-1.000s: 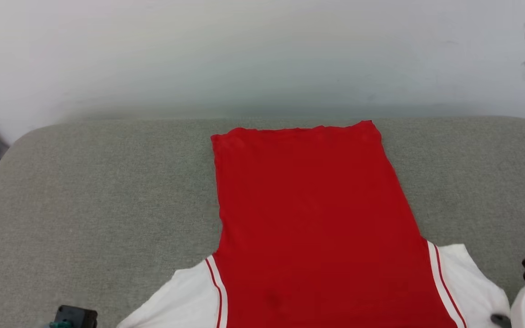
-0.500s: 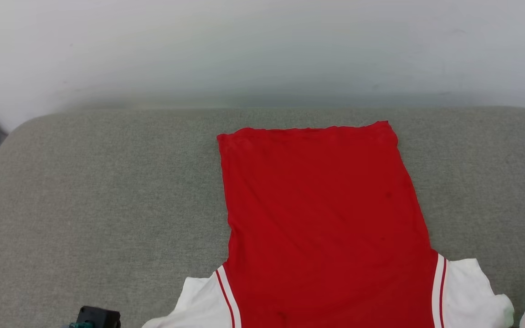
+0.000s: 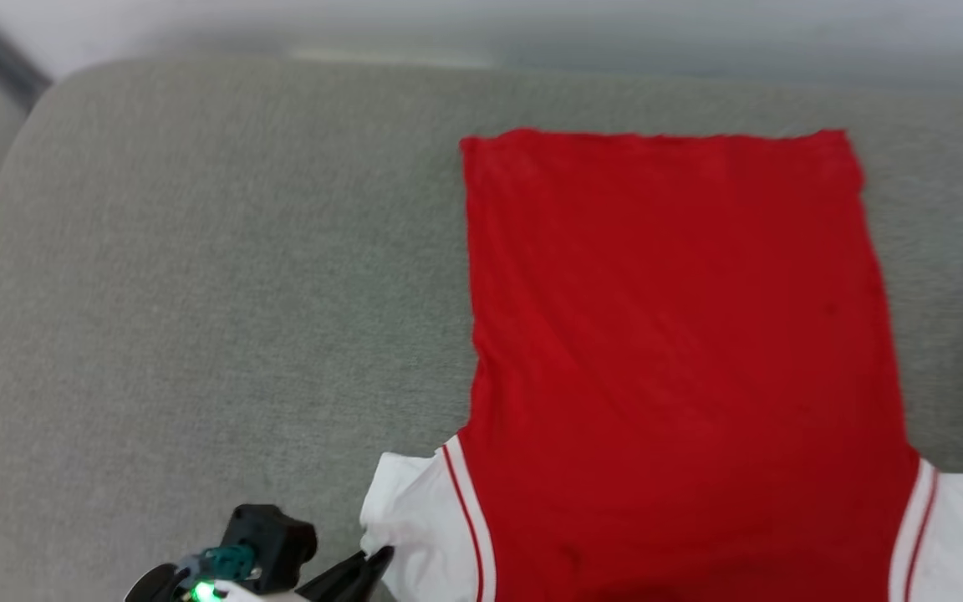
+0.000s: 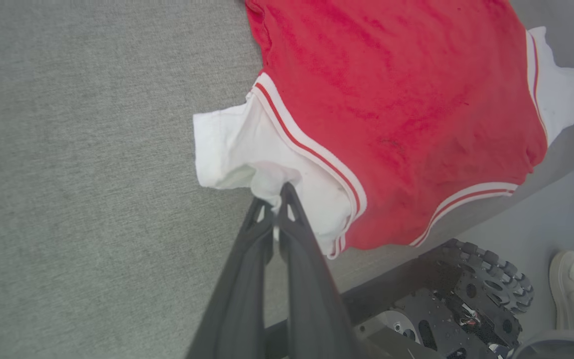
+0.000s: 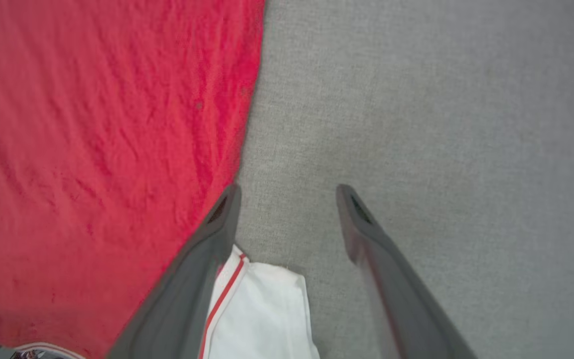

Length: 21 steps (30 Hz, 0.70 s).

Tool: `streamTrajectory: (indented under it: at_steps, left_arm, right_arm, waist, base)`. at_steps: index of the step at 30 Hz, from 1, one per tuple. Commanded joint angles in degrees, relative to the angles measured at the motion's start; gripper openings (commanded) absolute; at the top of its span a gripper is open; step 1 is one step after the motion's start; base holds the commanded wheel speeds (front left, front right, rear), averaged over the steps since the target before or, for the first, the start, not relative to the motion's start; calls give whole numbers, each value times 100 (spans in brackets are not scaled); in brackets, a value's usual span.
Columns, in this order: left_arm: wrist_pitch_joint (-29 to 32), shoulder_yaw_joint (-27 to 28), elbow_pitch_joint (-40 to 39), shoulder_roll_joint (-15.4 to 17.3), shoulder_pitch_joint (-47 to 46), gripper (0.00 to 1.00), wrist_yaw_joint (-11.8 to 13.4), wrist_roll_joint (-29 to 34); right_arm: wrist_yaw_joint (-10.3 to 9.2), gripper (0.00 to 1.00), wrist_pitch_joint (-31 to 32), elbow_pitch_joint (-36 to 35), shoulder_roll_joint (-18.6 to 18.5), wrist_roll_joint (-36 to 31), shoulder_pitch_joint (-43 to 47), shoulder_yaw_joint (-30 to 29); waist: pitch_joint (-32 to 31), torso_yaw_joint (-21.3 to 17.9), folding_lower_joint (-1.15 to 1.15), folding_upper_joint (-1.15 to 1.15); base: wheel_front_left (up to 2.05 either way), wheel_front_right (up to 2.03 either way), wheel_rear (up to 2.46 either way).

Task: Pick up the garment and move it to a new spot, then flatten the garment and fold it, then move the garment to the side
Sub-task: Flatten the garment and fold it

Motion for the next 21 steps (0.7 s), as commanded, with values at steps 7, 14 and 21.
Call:
streamTrajectory:
  at_steps: [7, 14, 21]
  left_arm:
    - [203, -332, -465, -44, -512, 0, -206, 300]
    - [229, -559, -671, -238, -827, 0, -261, 445]
    - [119, -691, -682, -379, -972, 0, -352, 464]
  right_arm:
    - [-2, 100, 983, 503, -16, -683, -1705, -244]
    - [-2, 100, 1497, 1049, -67, -1350, -2808, -462]
    - [-2, 100, 1819, 1327, -95, -1846, -3355, -577]
  waist:
    - [1241, 1086, -1, 0]
    - [1700, 1475, -1, 0]
    - [2046, 1722, -1, 0]
  base:
    - [0, 0, 0]
    - [0, 0, 0]
    - [0, 0, 0]
